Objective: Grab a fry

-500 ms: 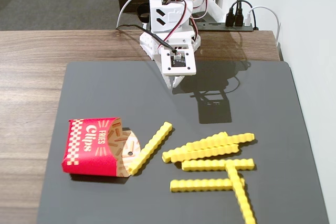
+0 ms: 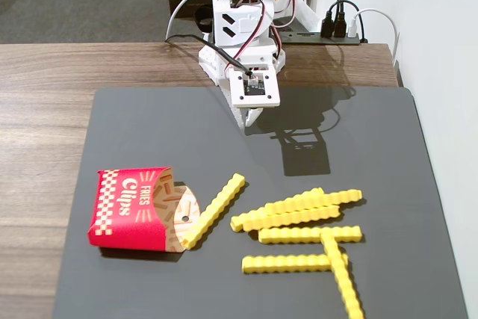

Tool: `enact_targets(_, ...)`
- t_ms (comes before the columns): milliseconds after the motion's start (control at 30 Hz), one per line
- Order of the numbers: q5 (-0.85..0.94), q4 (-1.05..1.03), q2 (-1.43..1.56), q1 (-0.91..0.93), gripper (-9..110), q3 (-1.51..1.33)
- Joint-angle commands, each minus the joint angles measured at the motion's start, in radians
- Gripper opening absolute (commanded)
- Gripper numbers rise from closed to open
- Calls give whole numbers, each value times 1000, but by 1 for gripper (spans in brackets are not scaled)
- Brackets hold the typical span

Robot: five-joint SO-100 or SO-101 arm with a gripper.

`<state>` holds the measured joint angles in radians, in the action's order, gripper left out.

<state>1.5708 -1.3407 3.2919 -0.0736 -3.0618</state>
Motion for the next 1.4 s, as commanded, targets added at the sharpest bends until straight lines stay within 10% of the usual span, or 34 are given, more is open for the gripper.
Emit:
enact_targets(0, -2, -6, 0, -15, 1, -2)
enact_targets(867, -362, 173, -686, 55, 1, 463)
enact_targets(1367, -296, 397, -1157, 170, 27, 670)
